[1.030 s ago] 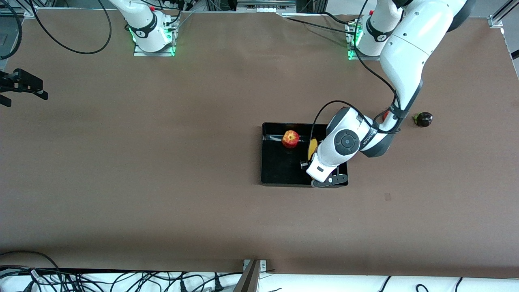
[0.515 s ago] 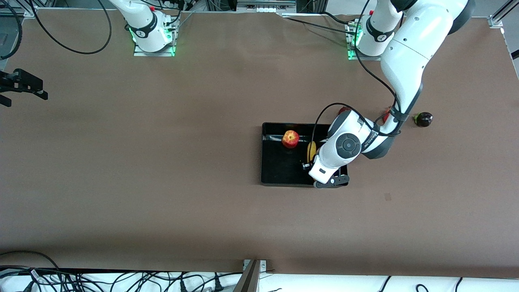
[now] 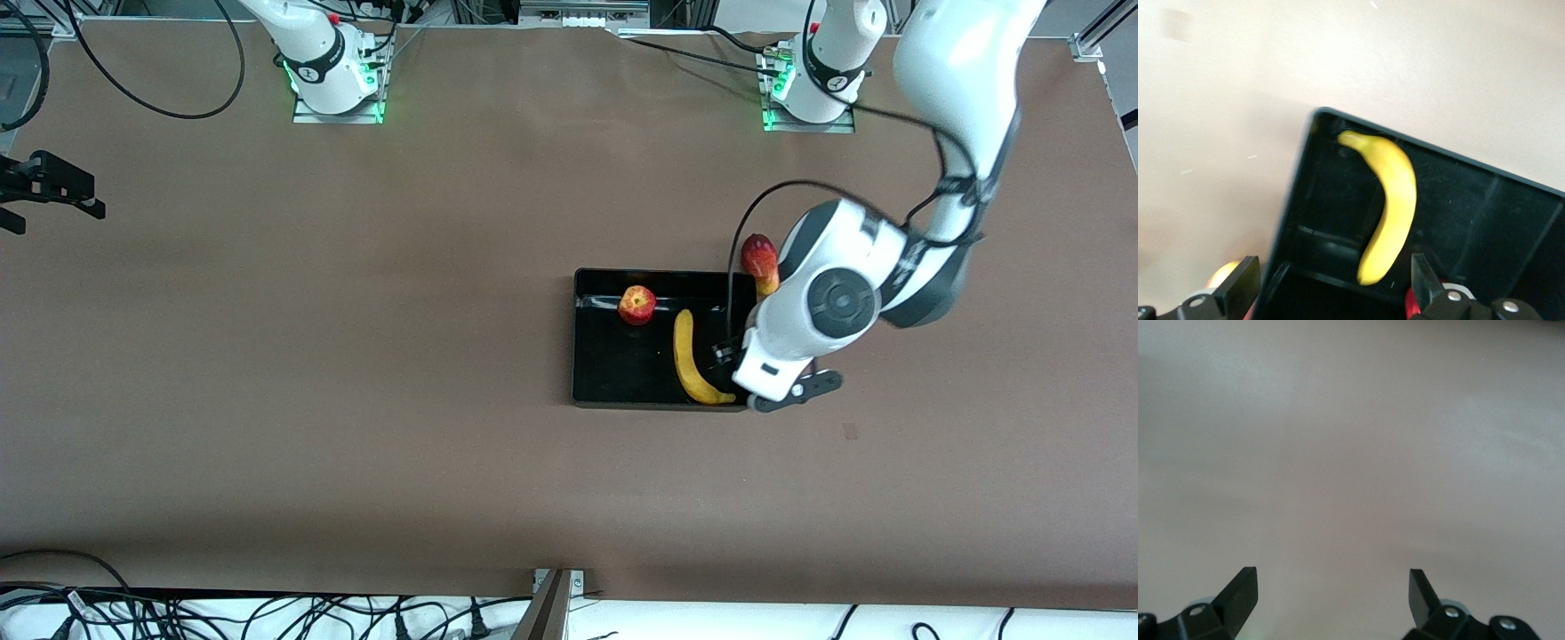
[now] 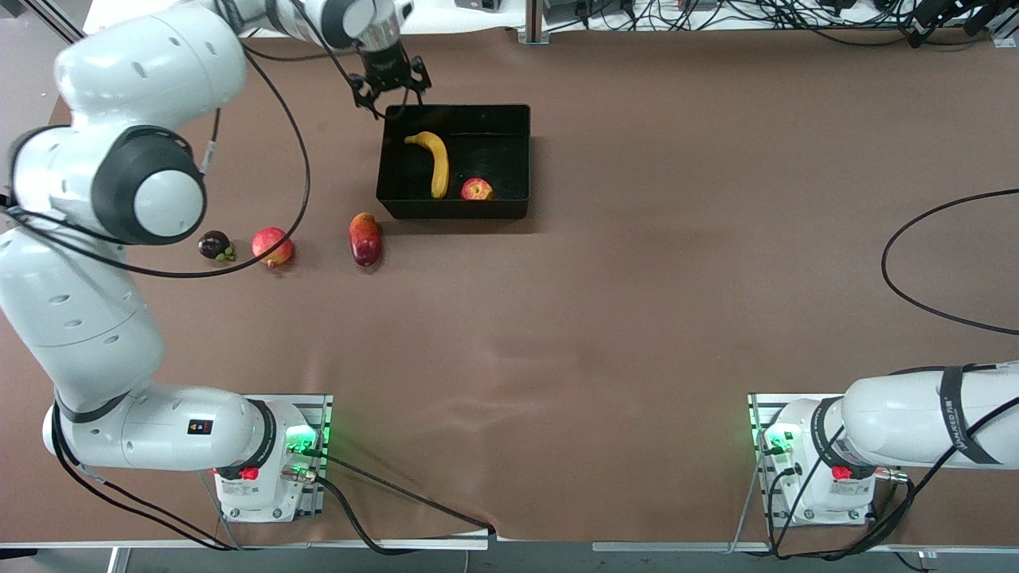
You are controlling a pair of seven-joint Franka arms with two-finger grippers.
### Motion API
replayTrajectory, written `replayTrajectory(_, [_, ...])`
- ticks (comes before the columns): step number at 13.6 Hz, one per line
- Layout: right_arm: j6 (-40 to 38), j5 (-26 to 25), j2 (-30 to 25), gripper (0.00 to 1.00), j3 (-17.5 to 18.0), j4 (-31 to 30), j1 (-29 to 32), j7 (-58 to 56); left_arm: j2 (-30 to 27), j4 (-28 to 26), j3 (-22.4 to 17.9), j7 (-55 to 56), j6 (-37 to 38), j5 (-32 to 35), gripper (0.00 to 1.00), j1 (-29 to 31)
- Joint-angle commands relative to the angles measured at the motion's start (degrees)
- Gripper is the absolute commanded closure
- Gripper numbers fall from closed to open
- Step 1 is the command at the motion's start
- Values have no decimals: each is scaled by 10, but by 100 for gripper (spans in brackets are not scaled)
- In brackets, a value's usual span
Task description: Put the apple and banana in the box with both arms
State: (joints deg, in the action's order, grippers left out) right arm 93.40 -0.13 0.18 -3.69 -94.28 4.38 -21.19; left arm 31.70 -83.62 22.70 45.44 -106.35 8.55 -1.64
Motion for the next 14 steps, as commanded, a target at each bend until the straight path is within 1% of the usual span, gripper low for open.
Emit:
replayTrajectory(1, [-9, -1, 2, 0, 8, 9, 9, 4, -82, -17, 3, -43, 67, -12, 0, 40])
replayTrajectory(4, [-9, -1, 2, 0, 8, 9, 9, 4, -168, -18, 1, -181, 150, -23, 0, 108])
replayTrajectory(5, [-9, -1, 2, 0, 8, 9, 9, 4, -195, -19, -2, -243, 168, -41, 0, 136])
replayTrajectory(6, [-9, -1, 2, 0, 8, 9, 9, 4, -219, -19, -4, -307, 180, -47, 0, 162])
replayTrajectory(7, [-9, -1, 2, 0, 8, 9, 9, 4, -239, -19, -12, -351, 192, -48, 0, 176])
replayTrajectory(8, [-9, -1, 2, 0, 8, 9, 9, 4, -257, -19, -31, -377, 199, -49, 0, 177])
replayTrajectory(11, [-9, -1, 2, 0, 8, 9, 9, 4, -298, -23, -68, -391, 200, -60, 0, 175])
replayTrajectory(14, [-9, -1, 2, 0, 8, 9, 9, 4, -323, -23, -95, -415, 201, -67, 0, 148])
